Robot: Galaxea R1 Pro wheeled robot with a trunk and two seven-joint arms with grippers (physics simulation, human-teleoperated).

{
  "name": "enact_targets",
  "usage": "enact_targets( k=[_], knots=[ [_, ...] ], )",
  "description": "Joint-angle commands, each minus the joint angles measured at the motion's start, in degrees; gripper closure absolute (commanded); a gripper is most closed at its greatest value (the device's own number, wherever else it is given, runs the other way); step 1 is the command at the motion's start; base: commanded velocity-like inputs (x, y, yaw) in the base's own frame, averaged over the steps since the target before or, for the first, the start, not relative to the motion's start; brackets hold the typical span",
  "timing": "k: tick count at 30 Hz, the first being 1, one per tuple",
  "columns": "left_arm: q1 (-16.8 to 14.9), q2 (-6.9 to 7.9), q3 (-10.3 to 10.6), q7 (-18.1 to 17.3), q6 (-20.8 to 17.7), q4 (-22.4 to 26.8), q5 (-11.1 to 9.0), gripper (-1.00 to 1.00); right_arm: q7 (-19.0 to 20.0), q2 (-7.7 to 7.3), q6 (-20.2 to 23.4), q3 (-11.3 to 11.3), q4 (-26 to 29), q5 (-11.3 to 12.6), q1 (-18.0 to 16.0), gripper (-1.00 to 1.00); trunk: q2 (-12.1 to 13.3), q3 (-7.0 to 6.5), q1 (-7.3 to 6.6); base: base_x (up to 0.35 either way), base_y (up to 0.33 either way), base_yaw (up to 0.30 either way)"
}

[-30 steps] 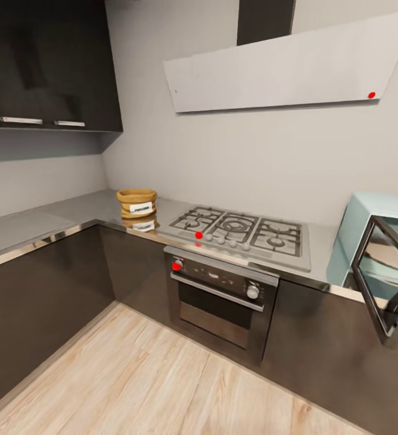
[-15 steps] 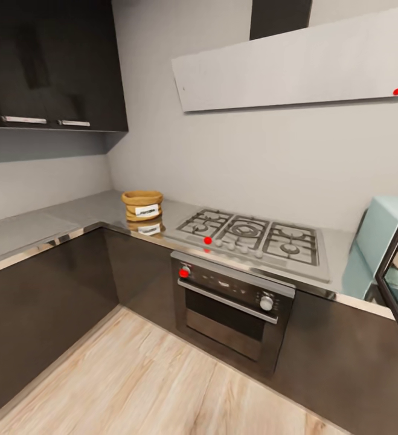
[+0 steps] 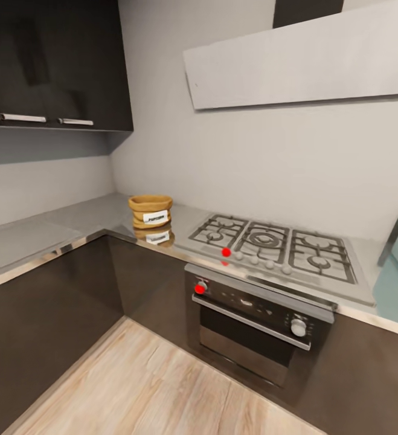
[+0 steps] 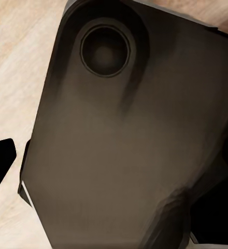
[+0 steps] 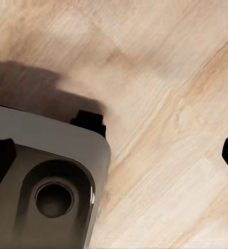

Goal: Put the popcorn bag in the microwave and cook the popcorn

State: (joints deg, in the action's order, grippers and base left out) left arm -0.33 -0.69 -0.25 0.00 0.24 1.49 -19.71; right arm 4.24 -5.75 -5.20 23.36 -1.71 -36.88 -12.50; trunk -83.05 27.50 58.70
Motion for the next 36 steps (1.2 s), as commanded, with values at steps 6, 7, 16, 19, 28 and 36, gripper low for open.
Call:
enact_targets(
  k=[6,7,16,19,28,36],
  knots=[
    [-0.02,-0.01,-0.10,0.00,0.09,0.00,-0.29,-1.00,0.00,0.11,0.38,0.46,-0.20,-0.13,-0.07,-1.00,-0.03,0.06,0.03,0.279,0.243,0.000],
    [-0.02,-0.01,-0.10,0.00,0.10,0.00,-0.27,-1.00,-0.01,0.12,0.40,0.46,-0.19,-0.10,-0.07,-1.00,-0.03,0.06,0.03,0.252,0.250,0.000],
    [0.00,-0.10,-0.25,0.14,0.11,0.00,-0.22,-1.00,0.01,0.11,0.39,0.54,-0.19,0.02,-0.07,-1.00,-0.03,0.06,0.03,0.033,0.035,0.177],
    [-0.01,-0.06,0.30,0.07,0.11,0.00,-0.15,-1.00,0.03,0.05,0.37,0.55,-0.18,0.05,-0.07,-1.00,-0.03,0.06,0.03,0.129,0.101,0.019],
    [-0.02,-0.10,0.59,-0.09,0.11,0.00,0.11,-1.00,-0.03,0.04,0.33,0.59,-0.15,0.19,-0.08,-1.00,-0.03,0.06,0.03,0.251,0.219,0.001],
    [-0.01,-0.23,0.60,-0.09,0.03,0.00,0.28,-1.00,-0.02,0.13,0.33,0.46,-0.23,-0.30,-0.07,-1.00,-0.03,0.06,0.03,0.258,0.237,0.000]
  ],
)
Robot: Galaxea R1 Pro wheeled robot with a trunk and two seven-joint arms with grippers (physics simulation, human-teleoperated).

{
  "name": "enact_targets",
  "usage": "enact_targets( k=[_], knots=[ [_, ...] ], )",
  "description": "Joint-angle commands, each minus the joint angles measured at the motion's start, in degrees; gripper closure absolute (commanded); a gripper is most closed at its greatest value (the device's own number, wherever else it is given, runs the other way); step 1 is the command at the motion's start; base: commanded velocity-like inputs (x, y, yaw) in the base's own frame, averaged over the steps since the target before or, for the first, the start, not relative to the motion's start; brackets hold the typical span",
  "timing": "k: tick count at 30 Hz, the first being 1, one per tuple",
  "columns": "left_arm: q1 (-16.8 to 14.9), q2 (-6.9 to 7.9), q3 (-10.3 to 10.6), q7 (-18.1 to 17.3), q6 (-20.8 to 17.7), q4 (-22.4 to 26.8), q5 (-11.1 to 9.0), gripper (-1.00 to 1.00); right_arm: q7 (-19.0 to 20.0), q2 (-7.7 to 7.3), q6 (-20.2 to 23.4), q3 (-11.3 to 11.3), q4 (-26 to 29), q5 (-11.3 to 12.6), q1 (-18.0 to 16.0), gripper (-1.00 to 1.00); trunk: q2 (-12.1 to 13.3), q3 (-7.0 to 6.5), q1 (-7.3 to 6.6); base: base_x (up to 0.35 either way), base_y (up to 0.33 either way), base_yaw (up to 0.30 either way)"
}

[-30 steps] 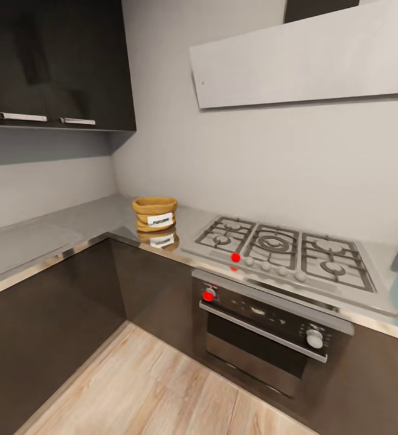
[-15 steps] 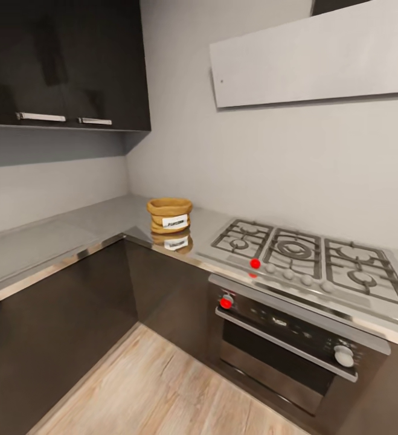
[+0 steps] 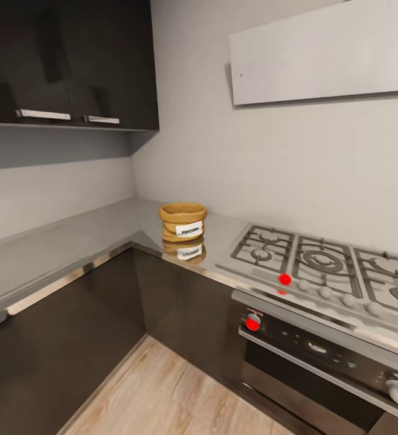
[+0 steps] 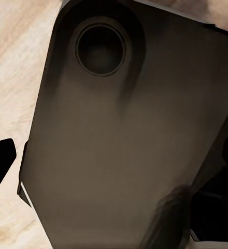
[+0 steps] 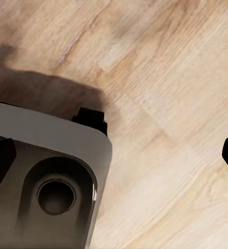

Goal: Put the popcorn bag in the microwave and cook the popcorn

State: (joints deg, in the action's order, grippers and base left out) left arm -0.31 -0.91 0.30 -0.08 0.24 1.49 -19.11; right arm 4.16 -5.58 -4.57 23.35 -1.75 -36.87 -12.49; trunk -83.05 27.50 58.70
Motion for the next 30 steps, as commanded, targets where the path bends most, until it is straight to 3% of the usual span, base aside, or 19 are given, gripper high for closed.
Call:
enact_targets(
  k=[1,16,24,30],
  knots=[
    [-0.03,0.00,0.05,-0.01,0.03,0.00,-0.31,-1.00,0.06,-0.05,-0.29,0.47,-0.15,-0.34,-0.07,-1.00,-0.03,0.06,0.02,0.258,0.238,0.000],
    [-0.04,-0.02,0.05,0.05,0.08,0.00,-0.31,-1.00,0.06,-0.05,-0.56,0.47,-0.19,-0.40,-0.07,-1.00,-0.03,0.06,0.02,0.262,0.236,0.000],
    [-0.04,-0.06,-0.82,0.70,0.16,0.00,-0.71,-1.00,0.06,-0.05,-0.02,0.47,-0.19,-0.31,-0.08,-1.00,-0.03,0.06,0.02,0.048,0.039,-0.112],
    [-0.02,-0.21,-1.08,5.01,0.20,0.00,-1.00,-1.00,0.06,-0.05,0.00,0.47,-0.19,-0.31,-0.07,-1.00,-0.03,0.06,0.02,0.000,0.000,-0.238]
  ],
)
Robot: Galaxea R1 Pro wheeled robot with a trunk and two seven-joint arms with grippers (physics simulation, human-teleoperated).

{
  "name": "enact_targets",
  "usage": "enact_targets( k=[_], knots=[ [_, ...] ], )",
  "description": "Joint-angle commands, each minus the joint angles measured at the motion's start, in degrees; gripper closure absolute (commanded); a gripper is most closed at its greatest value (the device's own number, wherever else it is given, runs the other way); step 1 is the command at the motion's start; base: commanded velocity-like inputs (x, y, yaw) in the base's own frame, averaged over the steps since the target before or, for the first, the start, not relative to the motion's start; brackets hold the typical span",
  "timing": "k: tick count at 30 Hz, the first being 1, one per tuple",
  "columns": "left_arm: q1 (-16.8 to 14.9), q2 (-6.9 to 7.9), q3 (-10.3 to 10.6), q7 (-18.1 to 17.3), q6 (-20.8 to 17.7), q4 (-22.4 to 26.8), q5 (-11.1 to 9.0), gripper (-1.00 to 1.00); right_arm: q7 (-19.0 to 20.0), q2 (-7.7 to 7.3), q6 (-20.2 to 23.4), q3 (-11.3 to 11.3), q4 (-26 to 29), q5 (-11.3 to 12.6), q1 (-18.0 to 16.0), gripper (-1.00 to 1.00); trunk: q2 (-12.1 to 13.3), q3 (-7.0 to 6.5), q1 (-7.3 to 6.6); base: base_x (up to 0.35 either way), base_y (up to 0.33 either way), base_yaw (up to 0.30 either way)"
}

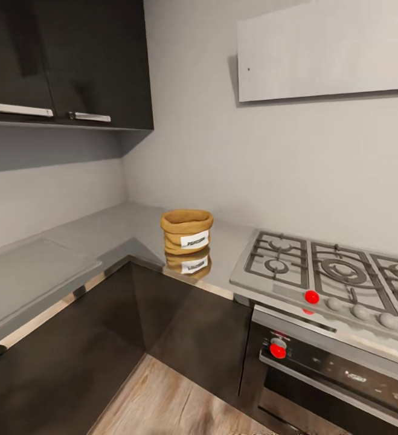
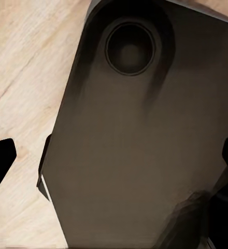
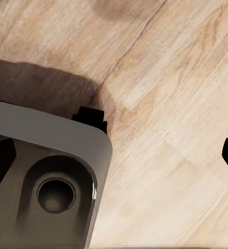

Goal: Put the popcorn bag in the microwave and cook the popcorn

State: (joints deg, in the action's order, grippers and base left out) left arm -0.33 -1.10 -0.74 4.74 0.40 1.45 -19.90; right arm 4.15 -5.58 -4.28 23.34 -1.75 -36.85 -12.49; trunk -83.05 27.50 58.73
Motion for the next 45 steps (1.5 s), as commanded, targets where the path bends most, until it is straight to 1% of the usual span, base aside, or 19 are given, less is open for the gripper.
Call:
enact_targets(
  k=[1,25,27,30,34,38,45],
  knots=[
    [-0.02,-0.05,-0.05,0.55,0.04,0.04,-0.22,-1.00,0.07,-0.04,-0.29,0.48,-0.18,-0.33,-0.08,-1.00,0.37,-0.12,-0.22,0.000,0.000,-0.116],
    [-0.02,0.05,0.09,0.71,0.04,0.10,-0.14,-1.00,0.22,-0.22,-0.53,0.48,-0.18,-0.41,-0.08,-1.00,10.00,-4.43,-5.49,0.000,0.000,-0.001],
    [-0.02,0.05,0.11,0.71,0.04,0.09,-0.14,-1.00,0.25,-0.49,-0.47,0.48,-0.13,-0.35,-0.08,-1.00,10.80,-4.79,-5.93,0.000,0.000,0.000],
    [-0.01,0.05,0.11,0.71,0.04,0.11,-0.14,-1.00,0.32,-0.15,-0.31,0.48,-0.10,-0.33,-0.08,-1.00,12.00,-5.33,-6.59,0.000,0.000,0.000],
    [-0.02,0.05,0.12,0.71,0.04,0.13,-0.08,-1.00,0.40,-0.06,-0.29,0.46,-0.10,-0.37,-0.10,-1.00,13.60,-6.03,-7.47,0.000,0.000,0.000],
    [-0.01,0.05,0.12,0.71,0.04,0.13,-0.07,-1.00,0.25,-0.39,-0.37,0.39,-0.10,-0.57,-0.08,-1.00,15.21,-6.45,-8.35,0.000,0.000,0.000],
    [-0.01,0.04,0.12,0.71,0.04,0.13,-0.06,-1.00,0.25,-0.41,-0.03,0.39,-0.10,-0.59,-0.08,-1.00,18.02,-7.08,-9.89,0.000,0.000,0.000]
  ],
)
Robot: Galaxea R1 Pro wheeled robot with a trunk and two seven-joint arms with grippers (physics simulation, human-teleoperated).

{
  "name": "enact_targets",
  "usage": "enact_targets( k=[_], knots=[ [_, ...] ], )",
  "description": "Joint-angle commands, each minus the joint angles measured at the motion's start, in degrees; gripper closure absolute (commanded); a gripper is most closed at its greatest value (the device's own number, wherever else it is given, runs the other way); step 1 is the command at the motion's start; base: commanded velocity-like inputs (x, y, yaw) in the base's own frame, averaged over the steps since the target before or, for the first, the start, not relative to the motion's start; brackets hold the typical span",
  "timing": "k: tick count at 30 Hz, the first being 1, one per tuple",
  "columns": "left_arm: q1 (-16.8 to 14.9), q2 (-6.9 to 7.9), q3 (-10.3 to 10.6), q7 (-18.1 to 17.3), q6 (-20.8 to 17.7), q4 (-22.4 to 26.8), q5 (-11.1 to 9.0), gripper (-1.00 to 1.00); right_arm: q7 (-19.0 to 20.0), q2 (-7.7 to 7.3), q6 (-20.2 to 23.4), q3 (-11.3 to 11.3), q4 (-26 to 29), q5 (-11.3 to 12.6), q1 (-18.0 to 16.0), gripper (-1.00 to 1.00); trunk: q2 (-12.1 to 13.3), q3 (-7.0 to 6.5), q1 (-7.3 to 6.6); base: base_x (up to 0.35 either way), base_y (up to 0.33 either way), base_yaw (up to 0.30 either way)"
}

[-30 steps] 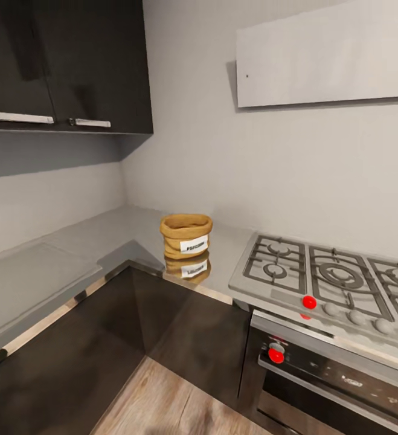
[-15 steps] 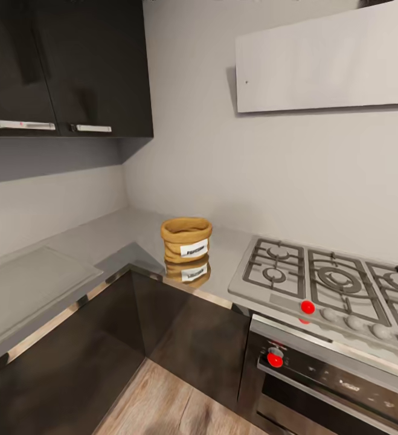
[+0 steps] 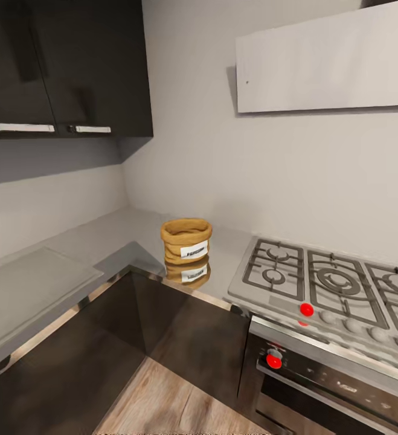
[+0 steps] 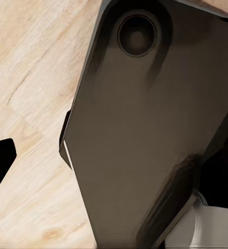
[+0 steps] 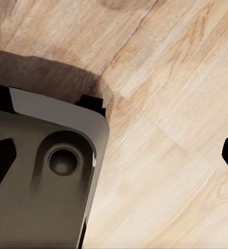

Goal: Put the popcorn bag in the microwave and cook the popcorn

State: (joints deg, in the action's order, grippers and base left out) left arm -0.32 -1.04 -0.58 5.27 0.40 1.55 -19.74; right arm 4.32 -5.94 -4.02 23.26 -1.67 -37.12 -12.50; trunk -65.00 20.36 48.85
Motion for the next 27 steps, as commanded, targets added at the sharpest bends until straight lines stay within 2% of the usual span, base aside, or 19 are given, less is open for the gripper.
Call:
enact_targets(
  k=[1,27],
  knots=[
    [-0.01,-0.02,-0.03,0.18,0.04,0.02,-0.22,-1.00,0.08,0.01,-0.28,0.47,-0.18,-0.32,-0.07,-1.00,0.37,-0.03,-0.23,0.000,0.000,0.000],
    [-0.02,-0.03,-0.03,0.18,0.04,-0.01,-0.30,-1.00,-0.10,0.04,1.17,0.54,-0.18,-0.32,-0.08,-1.00,10.80,-2.33,-5.94,0.000,0.000,0.000]
  ],
)
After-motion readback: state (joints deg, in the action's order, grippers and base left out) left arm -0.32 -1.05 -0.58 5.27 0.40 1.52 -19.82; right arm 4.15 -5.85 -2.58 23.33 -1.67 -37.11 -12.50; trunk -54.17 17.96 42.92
